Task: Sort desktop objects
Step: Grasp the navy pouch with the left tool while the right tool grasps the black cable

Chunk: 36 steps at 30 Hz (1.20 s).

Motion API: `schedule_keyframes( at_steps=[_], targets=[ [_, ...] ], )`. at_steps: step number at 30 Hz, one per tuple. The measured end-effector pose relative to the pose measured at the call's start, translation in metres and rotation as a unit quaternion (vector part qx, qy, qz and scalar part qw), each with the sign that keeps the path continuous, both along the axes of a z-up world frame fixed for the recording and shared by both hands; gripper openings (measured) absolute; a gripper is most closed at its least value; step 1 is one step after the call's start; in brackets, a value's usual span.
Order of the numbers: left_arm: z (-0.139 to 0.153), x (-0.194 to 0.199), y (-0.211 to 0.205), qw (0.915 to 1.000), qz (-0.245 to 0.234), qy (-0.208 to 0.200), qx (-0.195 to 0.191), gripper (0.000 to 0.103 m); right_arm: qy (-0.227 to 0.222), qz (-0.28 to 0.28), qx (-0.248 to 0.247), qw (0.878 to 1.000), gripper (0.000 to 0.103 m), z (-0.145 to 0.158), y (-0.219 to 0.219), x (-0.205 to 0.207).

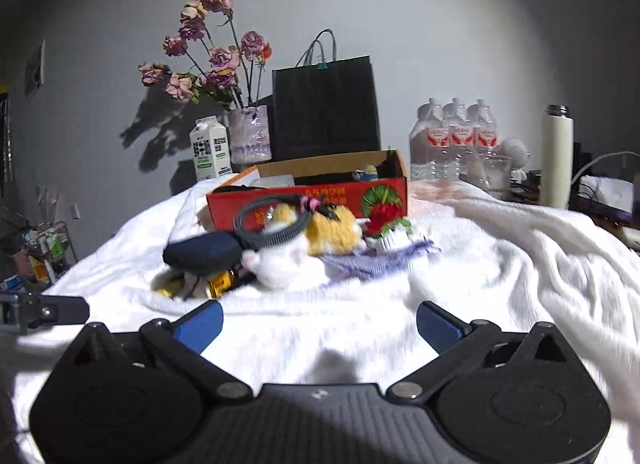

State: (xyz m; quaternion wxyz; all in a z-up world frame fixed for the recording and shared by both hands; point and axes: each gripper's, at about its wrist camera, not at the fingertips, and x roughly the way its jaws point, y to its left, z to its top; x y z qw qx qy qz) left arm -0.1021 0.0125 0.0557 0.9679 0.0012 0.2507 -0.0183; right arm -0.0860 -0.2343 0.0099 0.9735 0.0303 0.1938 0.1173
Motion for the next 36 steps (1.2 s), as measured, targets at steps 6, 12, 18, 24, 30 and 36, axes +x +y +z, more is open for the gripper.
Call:
schedule_keyframes(
  at_steps=[6, 12, 18, 24, 30, 36],
  targets=[
    [-0.010, 0.010, -0.012, 0.9998, -0.016, -0.007, -0.014, 0.103, -0.013, -0.006, -0.023, 1.000, 0.103, -0.008, 0.006, 0.000],
    [-0.007, 0.049, -0.023, 0.9994, -0.033, 0.000, 0.005, 0.103, 0.016, 0.016, 0.029, 0.999, 0.097, 0.001, -0.004, 0.021],
    [0.001, 0.117, -0.038, 0.9985, -0.051, -0.003, 0.018, 0.103, -0.006, 0.027, 0.017, 0.999, 0.063, 0.030, 0.004, 0.077],
    [-0.013, 0.158, -0.041, 0.9957, -0.081, 0.044, 0.009, 0.101, 0.020, 0.058, -0.018, 0.998, 0.049, 0.034, 0.033, 0.155],
    [-0.020, 0.159, -0.027, 0.9959, -0.065, 0.062, -0.004, 0.097, 0.044, 0.048, -0.026, 0.998, 0.021, 0.020, 0.045, 0.180],
    [-0.011, 0.178, -0.026, 0.9963, -0.059, 0.063, -0.006, 0.086, 0.017, 0.017, -0.001, 1.000, 0.019, 0.034, 0.019, 0.150]
  ],
)
